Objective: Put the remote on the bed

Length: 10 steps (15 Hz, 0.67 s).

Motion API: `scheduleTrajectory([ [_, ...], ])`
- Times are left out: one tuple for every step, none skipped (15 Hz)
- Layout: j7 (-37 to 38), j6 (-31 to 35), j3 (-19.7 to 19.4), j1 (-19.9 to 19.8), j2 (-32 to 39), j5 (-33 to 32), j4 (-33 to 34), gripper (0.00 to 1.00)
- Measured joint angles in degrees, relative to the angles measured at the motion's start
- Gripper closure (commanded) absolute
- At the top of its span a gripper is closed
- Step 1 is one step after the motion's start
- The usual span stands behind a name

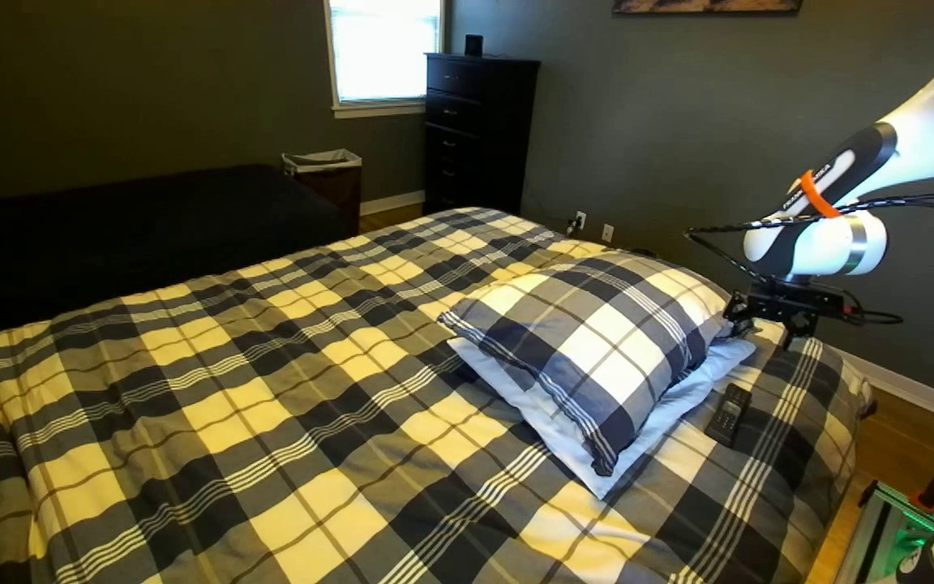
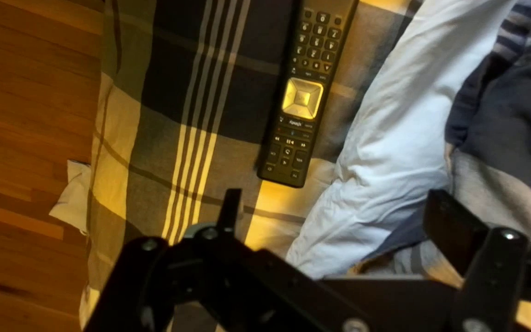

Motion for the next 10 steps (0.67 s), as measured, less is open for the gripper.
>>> scheduleTrajectory([
  [-1.1,0.0,-0.1,-0.1,-1.5,-0.8,-0.1,0.00],
  [-2.4,-0.1,-0.1,-0.1,-2.9,-2.2,-0.1,0.00],
  [-4.3,-0.2,-0.1,-0.1,-4.4,-3.7,-0.1,0.00],
  [-6.5,-0.6,0.0,-0.1,-5.8,-4.8,-0.1,0.00],
  [-8.9,-1.1,0.3,-0.1,-7.2,-5.8,-0.1,0.00],
  [-11.3,-1.8,0.7,-0.2,-8.5,-6.2,-0.1,0.00],
  [-14.1,-2.6,1.2,-0.2,-9.6,-6.3,-0.1,0.00],
  [-16.9,-3.4,1.9,-0.3,-10.7,-6.3,-0.1,0.00],
  [-19.6,-4.1,2.5,-0.3,-11.5,-6.3,-0.1,0.00],
  [-22.3,-4.8,3.1,-0.3,-12.2,-6.2,-0.1,0.00],
])
